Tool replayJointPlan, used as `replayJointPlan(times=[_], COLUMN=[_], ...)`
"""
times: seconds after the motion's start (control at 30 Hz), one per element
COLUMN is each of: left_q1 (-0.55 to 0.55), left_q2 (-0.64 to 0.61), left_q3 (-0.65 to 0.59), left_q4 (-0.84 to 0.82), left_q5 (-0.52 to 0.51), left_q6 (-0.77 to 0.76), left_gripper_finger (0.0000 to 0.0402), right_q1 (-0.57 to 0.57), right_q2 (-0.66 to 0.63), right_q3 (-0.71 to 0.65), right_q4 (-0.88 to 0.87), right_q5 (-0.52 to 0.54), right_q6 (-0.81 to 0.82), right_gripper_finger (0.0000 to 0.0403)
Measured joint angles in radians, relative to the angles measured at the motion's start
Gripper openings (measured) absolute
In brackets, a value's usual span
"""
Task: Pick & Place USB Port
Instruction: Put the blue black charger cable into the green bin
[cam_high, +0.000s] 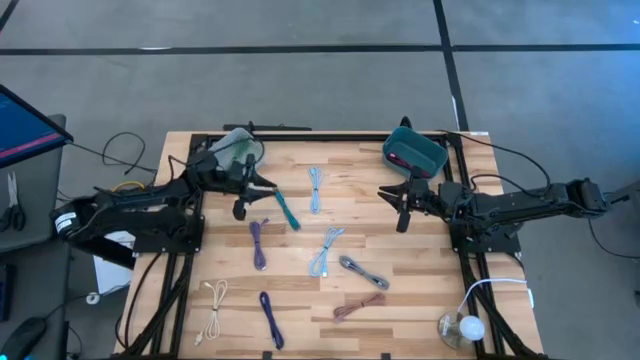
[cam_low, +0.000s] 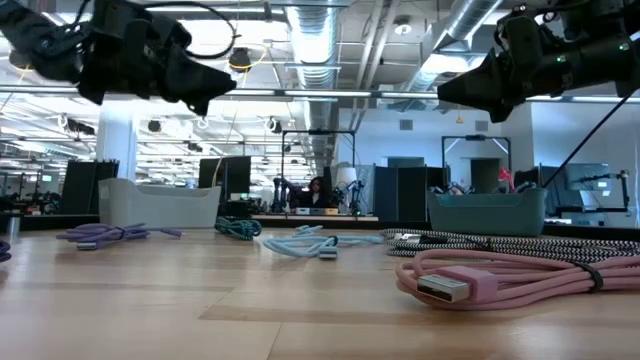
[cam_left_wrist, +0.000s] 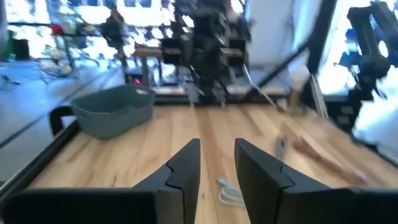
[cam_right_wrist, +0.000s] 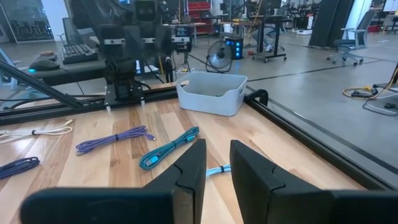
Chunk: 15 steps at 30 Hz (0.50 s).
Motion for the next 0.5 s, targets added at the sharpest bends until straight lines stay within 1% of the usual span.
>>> replayJointPlan(times=[0.13,0.23,0.5], left_q1=[-0.036,-0.051,-0.054], left_q2=[0.022,0.054,0.155], left_q3=[0.101,0.178,0.365], left_q4=[-0.228,-0.368,-0.667], left_q5=[-0.075,-0.134,-0.198], left_q6=[0.131,0.23,0.439], left_gripper_finger=[0.0099,0.0099,0.01], right_q1=[0.0,0.0,0.0], right_q2=[0.0,0.0,0.0], right_q3=[0.0,0.0,0.0], right_q4=[0.0,-0.002,-0.055], right_q5=[0.0,0.0,0.0], right_q6=[0.0,0.0,0.003], right_gripper_finger=[0.0065,0.0065,0.0066])
